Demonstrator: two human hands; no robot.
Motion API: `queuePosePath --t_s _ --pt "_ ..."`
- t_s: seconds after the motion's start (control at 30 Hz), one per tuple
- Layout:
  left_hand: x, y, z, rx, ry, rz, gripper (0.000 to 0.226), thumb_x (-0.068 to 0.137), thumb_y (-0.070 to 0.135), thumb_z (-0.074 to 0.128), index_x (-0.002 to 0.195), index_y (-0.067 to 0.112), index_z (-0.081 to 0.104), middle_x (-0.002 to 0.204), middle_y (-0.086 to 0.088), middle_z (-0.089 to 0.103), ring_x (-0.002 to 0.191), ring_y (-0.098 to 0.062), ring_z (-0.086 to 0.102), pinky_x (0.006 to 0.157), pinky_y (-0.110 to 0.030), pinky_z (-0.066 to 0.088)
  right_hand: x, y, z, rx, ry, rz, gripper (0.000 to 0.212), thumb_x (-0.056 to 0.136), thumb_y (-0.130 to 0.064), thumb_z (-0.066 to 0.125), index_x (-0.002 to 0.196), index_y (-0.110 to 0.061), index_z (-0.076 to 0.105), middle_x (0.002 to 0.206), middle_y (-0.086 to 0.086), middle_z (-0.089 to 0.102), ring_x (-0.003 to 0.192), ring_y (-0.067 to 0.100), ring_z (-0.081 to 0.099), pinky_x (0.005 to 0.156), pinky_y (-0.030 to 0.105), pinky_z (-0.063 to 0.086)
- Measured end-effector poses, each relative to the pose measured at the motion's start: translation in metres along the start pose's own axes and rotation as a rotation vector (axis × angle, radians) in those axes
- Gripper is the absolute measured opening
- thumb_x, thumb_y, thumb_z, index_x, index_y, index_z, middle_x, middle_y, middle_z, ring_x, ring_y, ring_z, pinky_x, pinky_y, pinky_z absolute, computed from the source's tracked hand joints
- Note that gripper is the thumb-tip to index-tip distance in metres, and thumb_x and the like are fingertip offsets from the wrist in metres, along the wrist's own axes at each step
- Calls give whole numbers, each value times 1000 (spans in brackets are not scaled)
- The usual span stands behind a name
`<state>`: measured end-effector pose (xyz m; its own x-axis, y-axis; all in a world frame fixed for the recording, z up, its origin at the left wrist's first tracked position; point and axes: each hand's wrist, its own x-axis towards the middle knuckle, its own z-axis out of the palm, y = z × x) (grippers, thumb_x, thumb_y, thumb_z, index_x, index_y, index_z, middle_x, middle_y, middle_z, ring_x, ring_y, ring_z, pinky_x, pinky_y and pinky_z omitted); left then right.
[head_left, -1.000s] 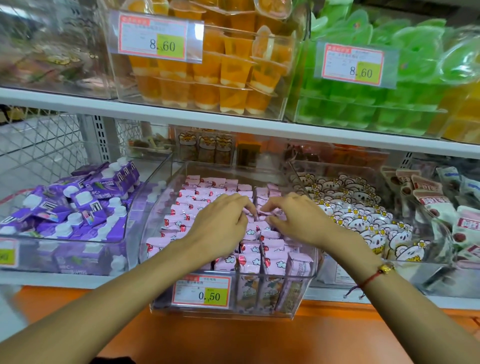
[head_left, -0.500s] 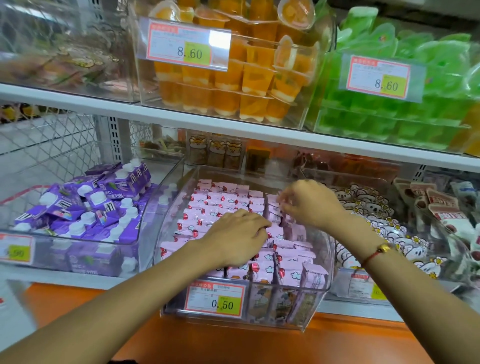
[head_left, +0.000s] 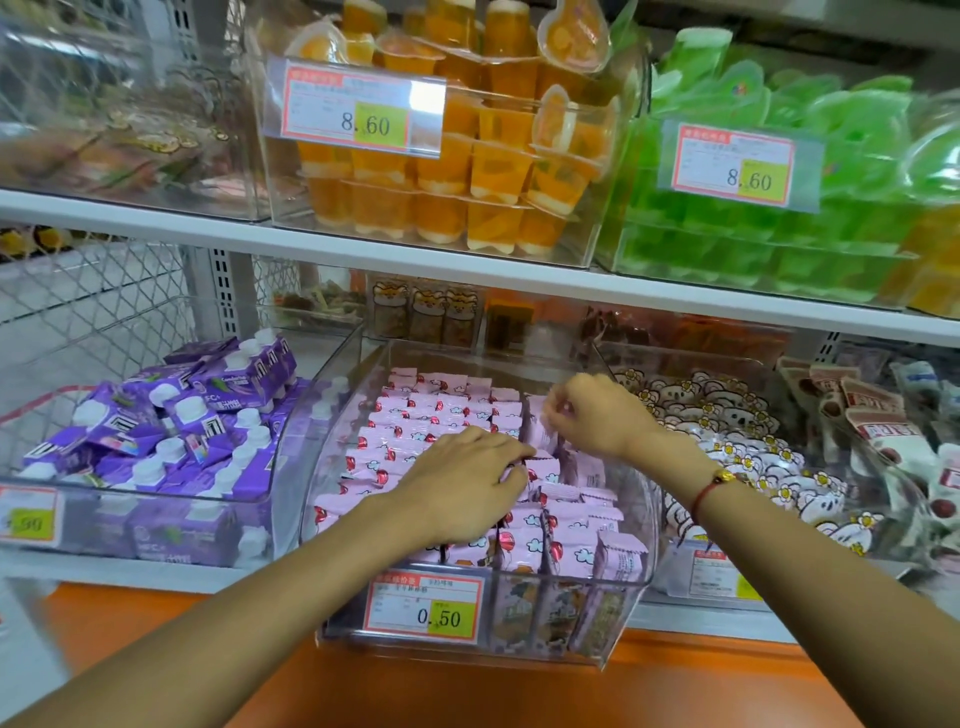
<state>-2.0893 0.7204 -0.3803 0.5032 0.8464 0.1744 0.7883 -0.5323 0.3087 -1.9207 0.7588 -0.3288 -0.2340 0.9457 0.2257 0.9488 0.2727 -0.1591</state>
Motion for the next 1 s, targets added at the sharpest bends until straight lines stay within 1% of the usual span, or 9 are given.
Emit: queuePosePath --t_s 0.17,0.23,0.33,0.47,0.57,0.67,0.77,0.87,1.0 --pt "0 3 -1 -8 31 4 45 101 35 27 145 30 31 141 2 45 124 -16 36 93 -30 30 -14 -3 -7 252 543 115 20 97 -25 45 102 -9 56 86 11 67 75 31 63 68 42 51" --pt "-1 5 -4 -75 103 1 42 100 31 31 142 31 35 124 -1 55 106 -17 48 76 -28 37 -24 -2 -9 454 709 153 16 97 -22 45 101 -9 54 80 5 63 70 25 60 65 38 47" --pt "-5 7 -11 -263 306 -71 33 98 26 38 129 35 43 98 6 58 67 -12 56 53 -27 42 -34 -1 -10 661 804 208 10 97 -20 46 96 -12 52 70 -9 53 58 -2 51 57 24 38" --pt "-14 8 -21 -302 533 -59 40 85 28 55 124 30 44 126 11 46 96 -6 52 69 -33 48 -41 -2 -8 802 750 238 10 96 -18 48 96 -10 54 77 -3 59 61 -6 53 58 14 42" --pt "-18 12 -24 -230 536 57 56 79 27 67 129 29 41 132 11 39 111 -6 47 78 -32 50 -45 -9 -10 914 665 262 11 97 -19 47 96 -12 54 95 12 64 82 19 64 77 40 54" --pt "-20 14 -23 -134 576 100 51 79 27 72 123 30 48 124 13 47 109 -7 47 77 -28 46 -47 -18 -14 1001 623 257 12 98 -21 47 90 -17 54 97 16 65 91 32 65 82 52 53" --pt "-21 15 -25 -182 628 89 39 83 26 69 119 32 54 112 19 57 99 0 49 72 -16 43 -48 -22 -18 1065 612 251 14 97 -20 49 86 -17 55 94 18 67 85 31 66 73 41 57" --pt "-19 15 -30 -524 564 -4 33 88 24 64 120 30 57 105 22 62 95 4 56 72 -9 47 -49 -19 -22 1241 493 277 23 96 -28 52 105 -7 59 93 11 68 72 18 64 58 21 53" --pt "-11 20 -35 -1102 363 -279 19 93 34 54 109 26 61 103 7 67 74 6 65 53 -10 48 -48 -15 -23 1384 240 250 42 95 -38 48 130 -14 48 110 0 66 94 14 64 86 28 51"
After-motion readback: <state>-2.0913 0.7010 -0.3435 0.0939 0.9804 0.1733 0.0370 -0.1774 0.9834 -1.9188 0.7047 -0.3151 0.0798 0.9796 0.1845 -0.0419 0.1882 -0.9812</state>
